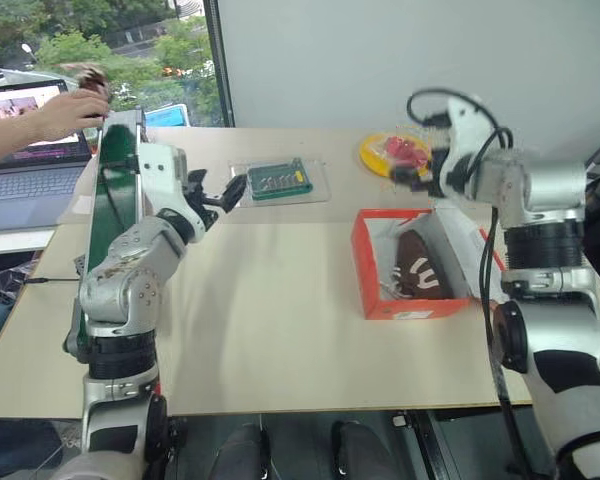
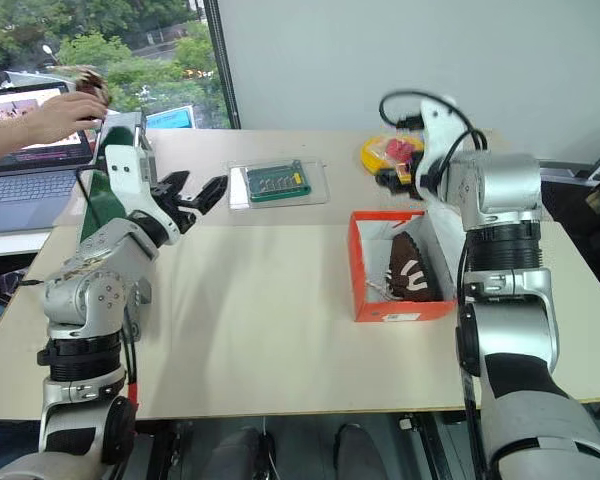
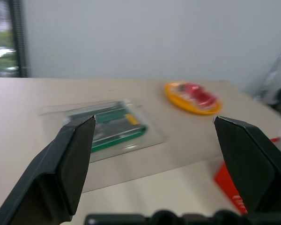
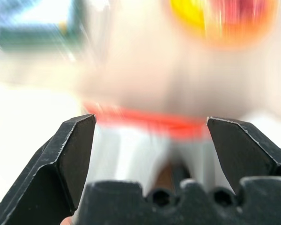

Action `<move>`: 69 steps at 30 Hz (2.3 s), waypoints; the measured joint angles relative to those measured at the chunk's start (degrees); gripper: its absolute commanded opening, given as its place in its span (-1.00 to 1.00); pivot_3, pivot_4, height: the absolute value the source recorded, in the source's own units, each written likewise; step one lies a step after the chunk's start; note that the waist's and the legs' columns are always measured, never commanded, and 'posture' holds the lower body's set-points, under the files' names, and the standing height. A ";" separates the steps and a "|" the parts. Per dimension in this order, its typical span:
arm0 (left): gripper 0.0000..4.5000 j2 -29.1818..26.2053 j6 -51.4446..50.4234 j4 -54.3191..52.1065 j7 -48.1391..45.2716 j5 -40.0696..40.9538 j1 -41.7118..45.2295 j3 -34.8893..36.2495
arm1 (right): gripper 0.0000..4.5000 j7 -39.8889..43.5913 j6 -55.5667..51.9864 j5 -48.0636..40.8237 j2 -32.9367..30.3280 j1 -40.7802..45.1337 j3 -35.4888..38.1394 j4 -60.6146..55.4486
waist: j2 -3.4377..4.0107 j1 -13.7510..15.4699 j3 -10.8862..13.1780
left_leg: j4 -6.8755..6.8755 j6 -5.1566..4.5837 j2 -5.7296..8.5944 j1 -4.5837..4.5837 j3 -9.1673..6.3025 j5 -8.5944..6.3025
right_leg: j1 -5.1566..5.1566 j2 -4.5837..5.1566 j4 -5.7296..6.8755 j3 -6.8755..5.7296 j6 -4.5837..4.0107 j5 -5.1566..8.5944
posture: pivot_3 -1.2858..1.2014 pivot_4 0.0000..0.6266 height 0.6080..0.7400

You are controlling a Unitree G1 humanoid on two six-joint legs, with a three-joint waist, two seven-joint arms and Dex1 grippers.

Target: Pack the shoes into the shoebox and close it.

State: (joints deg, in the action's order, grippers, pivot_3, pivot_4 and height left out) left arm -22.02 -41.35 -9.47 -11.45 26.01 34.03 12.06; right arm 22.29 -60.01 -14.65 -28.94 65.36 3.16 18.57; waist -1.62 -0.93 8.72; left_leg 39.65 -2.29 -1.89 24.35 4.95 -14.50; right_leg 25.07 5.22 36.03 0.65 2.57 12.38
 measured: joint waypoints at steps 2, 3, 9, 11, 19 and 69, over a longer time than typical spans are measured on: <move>0.96 -0.76 -0.01 -0.44 1.72 -2.37 -2.10 -0.14 | 1.00 3.19 2.41 -2.42 2.18 -2.77 0.57 -4.31 | -0.01 0.07 0.00 | 0.03 -0.03 -0.01 -0.03 0.01 -0.02 | -0.05 0.01 0.01 -0.01 0.00 0.00 | 0.03 -0.52 1.00; 0.96 -0.84 -0.06 -0.78 2.56 -3.28 -3.13 0.01 | 1.00 5.10 3.89 -3.58 3.41 -4.31 0.48 -5.92 | -0.01 0.06 0.00 | 0.03 -0.05 0.00 -0.02 0.01 -0.03 | -0.05 0.02 0.02 -0.01 0.00 0.00 | 0.03 -0.52 1.00; 0.96 -0.90 -0.09 -2.79 7.00 -5.55 -8.39 4.60 | 1.00 16.54 11.19 -7.63 7.97 -11.80 -5.34 -13.55 | -0.01 0.11 0.00 | 0.04 -0.02 -0.02 -0.01 -0.03 -0.01 | -0.01 0.02 0.05 -0.04 0.00 0.00 | 0.03 -0.52 1.00; 0.96 -1.17 -0.08 -3.57 8.41 -5.93 -9.37 6.98 | 1.00 18.20 12.08 -9.01 10.14 -12.66 -6.33 -14.34 | -0.01 0.10 0.00 | 0.05 -0.02 -0.02 -0.02 -0.03 -0.01 | -0.01 0.03 0.08 -0.04 0.00 0.00 | 0.03 -0.52 1.00; 0.96 -1.46 1.43 -5.70 12.69 -9.23 -16.02 13.21 | 1.00 20.28 20.26 -6.75 15.23 -15.89 -12.34 -13.31 | -0.01 0.16 -0.01 | 0.04 0.06 -0.02 -0.06 -0.05 0.02 | -0.03 0.04 0.10 -0.09 -0.02 -0.01 | 0.03 -0.52 1.00; -0.55 -11.28 6.55 34.28 0.07 -10.76 1.27 10.73 | 1.00 19.99 24.35 -3.72 13.76 -20.71 -15.42 -16.84 | -0.02 1.00 -0.08 | 0.04 0.00 -0.04 -0.70 0.04 -0.02 | -0.74 0.05 0.09 -0.42 -0.15 -0.03 | 0.03 -0.52 1.00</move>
State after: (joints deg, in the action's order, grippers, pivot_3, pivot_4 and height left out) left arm -33.30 -34.81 24.81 -11.38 15.25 35.30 22.79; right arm 42.28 -35.66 -18.37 -15.19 44.65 -12.26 1.73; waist -1.64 0.07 8.64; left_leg 39.69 -2.29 -1.92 23.65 4.99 -14.52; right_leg 24.33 5.27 36.12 0.22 2.42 12.35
